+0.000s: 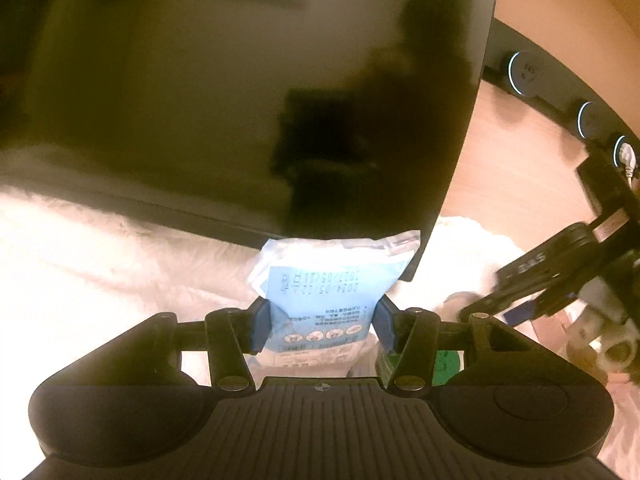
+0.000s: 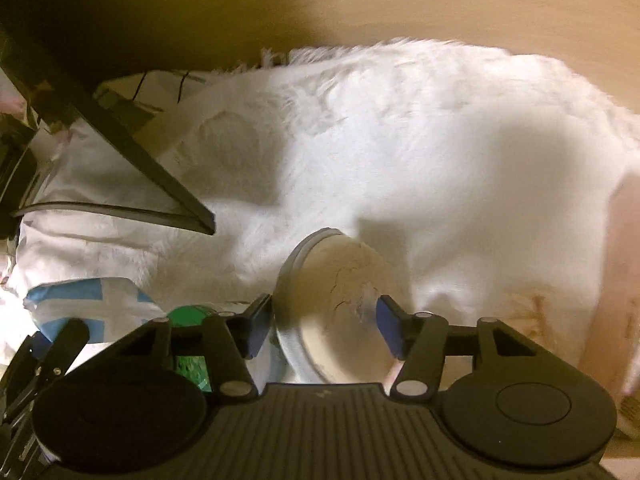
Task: Organize soft objects
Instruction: 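Grasp the round cream compact with the right tool while the left tool holds the wipes, then lower the wipes into the pink box and open the left tool while the right tool carries the compact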
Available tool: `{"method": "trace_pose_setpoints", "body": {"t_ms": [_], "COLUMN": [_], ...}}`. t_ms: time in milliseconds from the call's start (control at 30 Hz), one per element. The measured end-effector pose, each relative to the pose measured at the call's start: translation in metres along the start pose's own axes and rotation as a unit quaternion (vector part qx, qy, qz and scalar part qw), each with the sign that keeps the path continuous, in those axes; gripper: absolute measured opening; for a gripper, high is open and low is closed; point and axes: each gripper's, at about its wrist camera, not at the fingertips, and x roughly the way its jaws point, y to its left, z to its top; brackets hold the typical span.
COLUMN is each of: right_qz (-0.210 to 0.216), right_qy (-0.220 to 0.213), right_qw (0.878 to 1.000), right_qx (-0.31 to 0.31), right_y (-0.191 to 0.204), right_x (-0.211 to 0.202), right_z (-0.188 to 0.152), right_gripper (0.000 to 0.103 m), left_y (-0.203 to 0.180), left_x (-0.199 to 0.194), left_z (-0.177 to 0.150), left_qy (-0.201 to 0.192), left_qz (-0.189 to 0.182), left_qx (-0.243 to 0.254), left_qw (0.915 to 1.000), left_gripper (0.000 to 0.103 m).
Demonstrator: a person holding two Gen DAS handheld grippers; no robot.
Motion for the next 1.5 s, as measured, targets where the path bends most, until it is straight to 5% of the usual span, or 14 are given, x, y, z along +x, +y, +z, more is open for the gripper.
{"method": "trace_pose_setpoints", "body": {"t_ms": [267, 400, 567, 900, 1200, 1300, 1500], "right_qz": [-0.079, -0.054, -0.025, 0.050, 0.069, 0.053, -0.013], "right_qy": [0.002, 0.001, -0.032, -0.149, -0.253, -0.271, -0.285], "right_qw": [0.997, 0.998, 0.997, 0.982, 0.961, 0.958, 0.958], "right_qx": [-0.023, -0.028, -0.063, -0.102, -0.090, -0.077, -0.035], "right_y": [-0.019, -0.017, 0.007, 0.017, -0.055, -0.088, -0.155], "right_x": [0.001, 0.004, -0.027, -0.166, -0.286, -0.300, -0.296], "right_z": [-0.002, -0.003, -0.007, -0.023, -0.050, -0.059, -0.069], "right_gripper": [0.055, 0.040, 0.035, 0.033, 0.031, 0.015, 0.015], "left_y": [0.013, 0.012, 0.012, -0.041, -0.151, -0.188, -0.266], "left_x": [-0.012, -0.017, -0.030, -0.076, -0.081, -0.059, 0.024], "left_z": [0.005, 0.006, 0.012, 0.063, 0.107, 0.105, 0.073], "left_qy": [-0.002, -0.001, -0.008, -0.077, -0.115, -0.087, 0.004], "left_qz": [0.010, 0.009, 0.017, -0.002, -0.112, -0.167, -0.262], "left_qx": [-0.004, -0.003, 0.007, 0.050, 0.096, 0.099, 0.078], "left_qw": [0.9999, 1.0000, 0.9998, 0.9958, 0.9823, 0.9771, 0.9618], "left_gripper": [0.056, 0.056, 0.056, 0.056, 0.056, 0.056, 0.056]}}
